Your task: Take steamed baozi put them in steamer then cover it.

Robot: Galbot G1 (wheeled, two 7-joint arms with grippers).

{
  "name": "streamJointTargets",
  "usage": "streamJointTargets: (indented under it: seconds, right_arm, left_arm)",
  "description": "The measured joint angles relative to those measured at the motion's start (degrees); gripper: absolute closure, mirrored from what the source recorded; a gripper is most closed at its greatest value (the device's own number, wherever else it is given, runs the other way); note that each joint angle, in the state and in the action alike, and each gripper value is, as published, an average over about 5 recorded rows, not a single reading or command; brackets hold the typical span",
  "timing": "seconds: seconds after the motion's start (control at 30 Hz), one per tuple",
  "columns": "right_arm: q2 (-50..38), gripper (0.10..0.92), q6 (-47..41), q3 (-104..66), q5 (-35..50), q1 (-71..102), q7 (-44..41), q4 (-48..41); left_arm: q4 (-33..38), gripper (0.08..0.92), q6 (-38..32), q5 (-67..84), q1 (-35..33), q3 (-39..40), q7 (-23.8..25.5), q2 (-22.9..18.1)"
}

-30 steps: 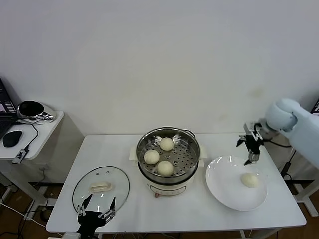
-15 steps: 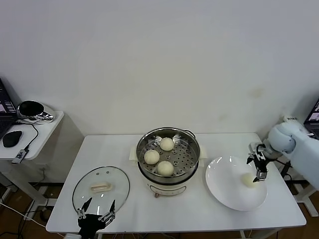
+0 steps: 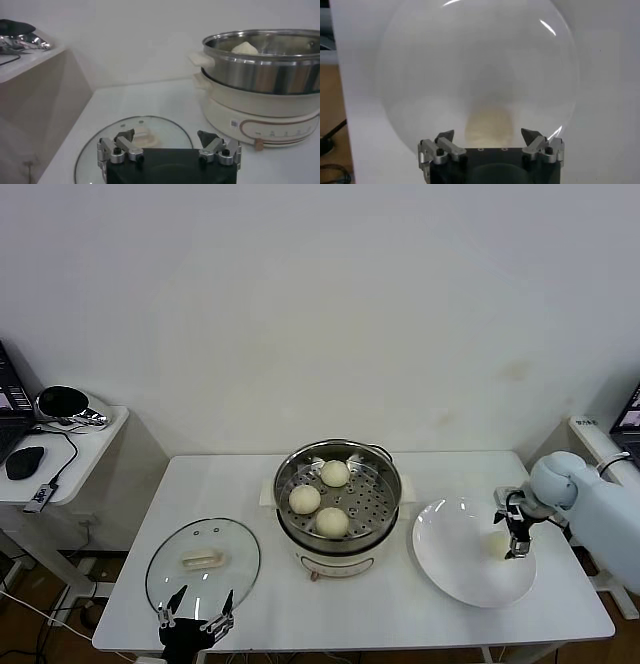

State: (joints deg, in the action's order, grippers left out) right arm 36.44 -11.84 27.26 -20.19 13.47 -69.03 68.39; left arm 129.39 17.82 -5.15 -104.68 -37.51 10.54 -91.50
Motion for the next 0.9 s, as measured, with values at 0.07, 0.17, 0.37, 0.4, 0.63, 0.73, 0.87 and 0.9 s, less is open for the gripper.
streamJointTargets:
  seconds: [0.07,0.17,0.37,0.4,0.63,0.73,0.87,0.9]
  right_arm:
    - [0.44,0.203,0.29,-0.04,-0.49,0.09,0.43,-0.76]
    - [0.91,0.203,0.67,-0.07,-1.24,0.32,0.94,-1.5]
    - [1.62,0.203,1.31,-0.13,-2.82,0.55,1.22,-2.47]
    - [1.79,0.203,1.43,-0.15,-3.03,0.56,1.26,-2.7]
    - [2.91,0.203,2.27,-0.33,-3.99,0.65,1.32,-4.58]
    - [3.14,0.203,2.36,-0.41,-4.0,0.71,1.18,-5.09]
    - [3.23,0.211,2.36,-0.42,-3.85,0.81,0.95,-5.39]
    - [3.23,0.218,2.36,-0.42,-3.8,0.85,0.91,-5.44]
  left_arm:
    - [-0.06,0.177,-0.01,-0.04,0.07,0.05,0.0,-0.01]
    - [-0.28,0.177,-0.01,-0.04,0.27,-0.05,0.02,0.0]
    - [-0.59,0.177,-0.01,-0.04,0.43,-0.17,0.03,0.0]
    - [-0.62,0.177,-0.01,-0.04,0.43,-0.19,0.03,0.0]
    - [-0.84,0.177,-0.01,-0.06,0.61,-0.27,0.01,0.0]
    - [-0.85,0.177,-0.01,-0.06,0.65,-0.26,0.02,0.0]
    - [-0.85,0.177,0.0,-0.06,0.71,-0.27,0.02,-0.01]
    - [-0.85,0.177,0.0,-0.06,0.72,-0.26,0.02,-0.01]
